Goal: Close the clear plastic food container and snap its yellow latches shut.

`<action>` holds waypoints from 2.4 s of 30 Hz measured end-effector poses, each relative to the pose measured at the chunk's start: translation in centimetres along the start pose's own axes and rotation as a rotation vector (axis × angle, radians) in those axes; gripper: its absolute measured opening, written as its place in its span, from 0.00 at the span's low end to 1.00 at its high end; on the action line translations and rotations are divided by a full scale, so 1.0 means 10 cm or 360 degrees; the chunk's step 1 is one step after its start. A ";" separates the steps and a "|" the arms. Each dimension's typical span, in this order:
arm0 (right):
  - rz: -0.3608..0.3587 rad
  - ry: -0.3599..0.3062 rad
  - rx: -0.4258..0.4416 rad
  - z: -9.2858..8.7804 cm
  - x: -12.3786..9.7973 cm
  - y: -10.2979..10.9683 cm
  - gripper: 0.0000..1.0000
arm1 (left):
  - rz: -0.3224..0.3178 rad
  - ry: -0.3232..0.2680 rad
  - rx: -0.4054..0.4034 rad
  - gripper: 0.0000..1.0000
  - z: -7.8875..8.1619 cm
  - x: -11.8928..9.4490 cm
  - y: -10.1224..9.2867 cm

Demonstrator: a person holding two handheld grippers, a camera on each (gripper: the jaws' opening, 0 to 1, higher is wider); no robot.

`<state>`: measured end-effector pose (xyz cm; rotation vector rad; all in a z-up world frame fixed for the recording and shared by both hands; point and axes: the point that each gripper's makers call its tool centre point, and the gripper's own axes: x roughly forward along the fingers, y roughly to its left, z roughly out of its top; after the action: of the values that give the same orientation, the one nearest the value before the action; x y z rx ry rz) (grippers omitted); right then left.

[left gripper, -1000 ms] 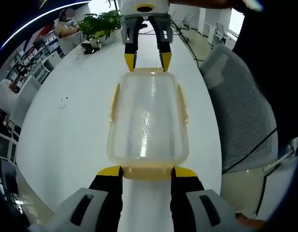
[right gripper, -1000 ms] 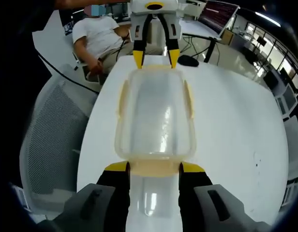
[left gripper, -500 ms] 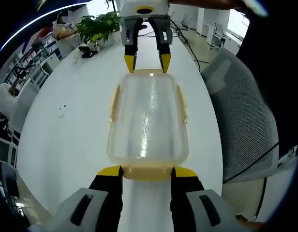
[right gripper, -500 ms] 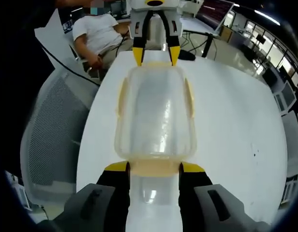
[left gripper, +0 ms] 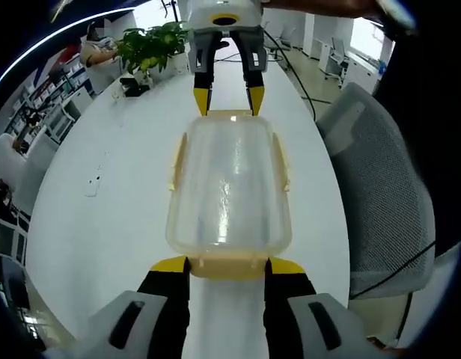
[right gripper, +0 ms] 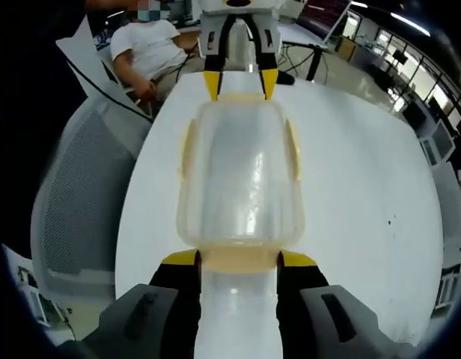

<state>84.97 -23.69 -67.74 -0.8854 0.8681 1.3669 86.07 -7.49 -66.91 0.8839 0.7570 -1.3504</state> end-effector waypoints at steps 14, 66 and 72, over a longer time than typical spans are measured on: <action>-0.0001 0.0038 0.0024 -0.25 -0.08 -0.06 0.36 | -0.0005 -0.0032 0.0016 0.32 0.22 0.15 0.06; 0.0011 0.0248 0.0063 -0.91 0.15 -0.07 0.37 | -0.0089 -0.0034 0.0019 0.32 0.41 0.83 0.06; 0.0011 0.0257 0.0056 -0.94 0.16 -0.08 0.37 | -0.0102 -0.0037 0.0012 0.33 0.41 0.86 0.07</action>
<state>85.79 -31.56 -73.17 -0.9758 1.0168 1.2952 87.31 -15.20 -72.31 0.8548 0.7678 -1.4185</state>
